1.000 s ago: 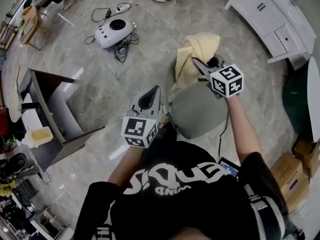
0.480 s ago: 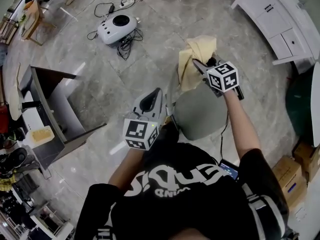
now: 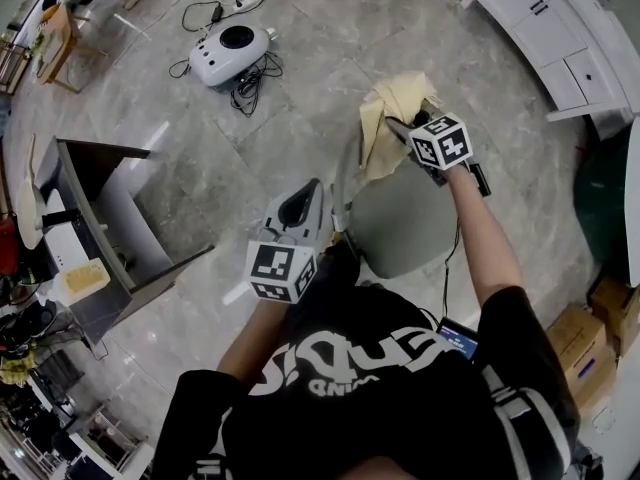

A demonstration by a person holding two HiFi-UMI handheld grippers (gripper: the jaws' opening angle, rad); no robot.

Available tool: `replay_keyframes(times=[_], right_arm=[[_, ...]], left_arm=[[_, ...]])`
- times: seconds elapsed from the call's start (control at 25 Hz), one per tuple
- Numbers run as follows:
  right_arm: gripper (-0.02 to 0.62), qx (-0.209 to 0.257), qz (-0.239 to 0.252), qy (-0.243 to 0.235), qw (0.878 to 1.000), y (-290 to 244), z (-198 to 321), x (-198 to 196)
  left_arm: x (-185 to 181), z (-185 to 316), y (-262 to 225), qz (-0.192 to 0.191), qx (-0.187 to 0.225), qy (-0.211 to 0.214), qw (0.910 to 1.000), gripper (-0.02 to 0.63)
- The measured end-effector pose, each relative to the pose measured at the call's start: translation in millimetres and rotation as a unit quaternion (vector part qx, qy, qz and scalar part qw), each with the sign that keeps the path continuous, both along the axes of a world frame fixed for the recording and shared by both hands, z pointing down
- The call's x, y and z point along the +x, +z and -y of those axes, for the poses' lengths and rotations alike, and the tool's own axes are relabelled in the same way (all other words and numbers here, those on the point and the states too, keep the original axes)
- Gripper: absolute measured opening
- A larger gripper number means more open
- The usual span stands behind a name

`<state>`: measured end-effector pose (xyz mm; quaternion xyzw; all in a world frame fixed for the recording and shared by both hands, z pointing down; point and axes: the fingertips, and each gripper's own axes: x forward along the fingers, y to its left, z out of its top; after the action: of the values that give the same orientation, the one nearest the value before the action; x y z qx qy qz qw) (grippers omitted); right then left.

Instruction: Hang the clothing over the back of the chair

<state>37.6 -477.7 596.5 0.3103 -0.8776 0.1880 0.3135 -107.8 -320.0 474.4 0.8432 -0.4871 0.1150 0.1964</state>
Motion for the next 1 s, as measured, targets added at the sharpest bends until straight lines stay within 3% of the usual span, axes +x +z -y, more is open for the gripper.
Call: replay_keyframes(times=[0.52,1.0], right_arm=[[0.127,-0.031,0.026,0.051,0.998,19,0,2],[0.232,-0.068,0.013,0.095,0.993,33,-20,3]], left_arm=[[4,0,4,-0.003,-0.002,0.003,1.0000,0.014],[4,-15,1,-0.001,0.000,-0.001,1.0000,0.014]])
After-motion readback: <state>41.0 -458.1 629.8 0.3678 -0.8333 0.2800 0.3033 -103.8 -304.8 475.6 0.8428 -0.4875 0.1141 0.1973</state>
